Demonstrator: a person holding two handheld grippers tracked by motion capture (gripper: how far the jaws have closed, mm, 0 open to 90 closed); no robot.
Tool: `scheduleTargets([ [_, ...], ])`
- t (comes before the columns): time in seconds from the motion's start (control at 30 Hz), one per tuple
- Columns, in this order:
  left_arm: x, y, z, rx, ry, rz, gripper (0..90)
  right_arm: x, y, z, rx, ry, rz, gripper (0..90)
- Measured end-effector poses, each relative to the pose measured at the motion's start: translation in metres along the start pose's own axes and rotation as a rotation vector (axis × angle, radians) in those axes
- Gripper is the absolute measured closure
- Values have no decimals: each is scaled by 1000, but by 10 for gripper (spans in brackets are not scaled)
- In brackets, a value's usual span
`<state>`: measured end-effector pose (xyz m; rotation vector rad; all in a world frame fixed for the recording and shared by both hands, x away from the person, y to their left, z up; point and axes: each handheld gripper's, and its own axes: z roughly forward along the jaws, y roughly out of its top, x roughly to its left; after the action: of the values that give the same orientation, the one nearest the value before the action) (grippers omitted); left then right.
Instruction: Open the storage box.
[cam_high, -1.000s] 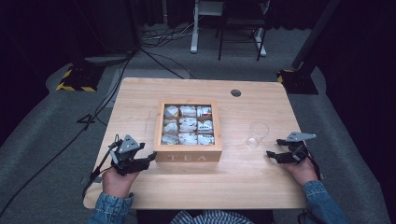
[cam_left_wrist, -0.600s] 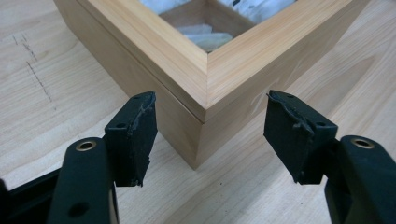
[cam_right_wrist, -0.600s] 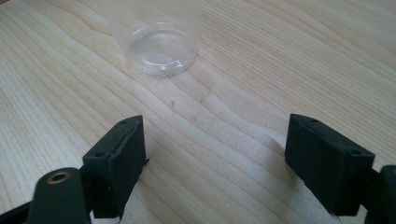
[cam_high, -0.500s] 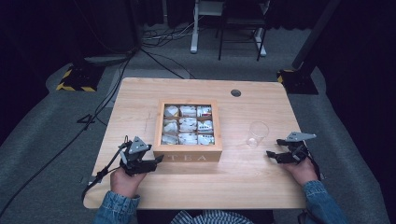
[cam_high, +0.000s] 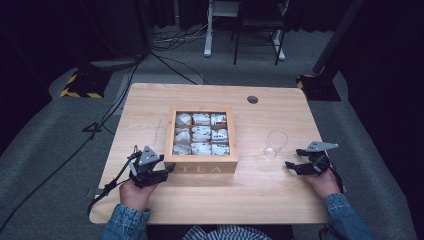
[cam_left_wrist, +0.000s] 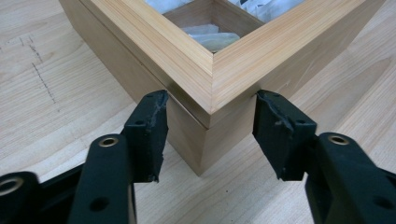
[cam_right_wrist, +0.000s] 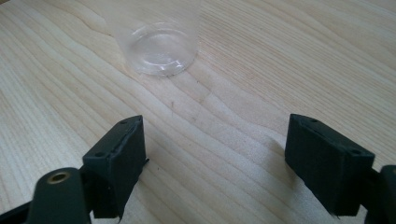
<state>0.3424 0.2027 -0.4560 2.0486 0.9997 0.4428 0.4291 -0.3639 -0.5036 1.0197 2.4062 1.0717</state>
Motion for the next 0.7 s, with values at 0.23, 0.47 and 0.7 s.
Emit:
scheduleTargets([
  [0.23, -2, 0, -2, -17, 11, 2, 504, 0, 0, 0, 0, 0, 0, 208],
  [0.47, -4, 4, -4, -36, 45, 29, 490, 0, 0, 0, 0, 0, 0, 208],
  [0.7, -4, 13, -7, -51, 80, 43, 445, 0, 0, 0, 0, -1, 0, 207],
])
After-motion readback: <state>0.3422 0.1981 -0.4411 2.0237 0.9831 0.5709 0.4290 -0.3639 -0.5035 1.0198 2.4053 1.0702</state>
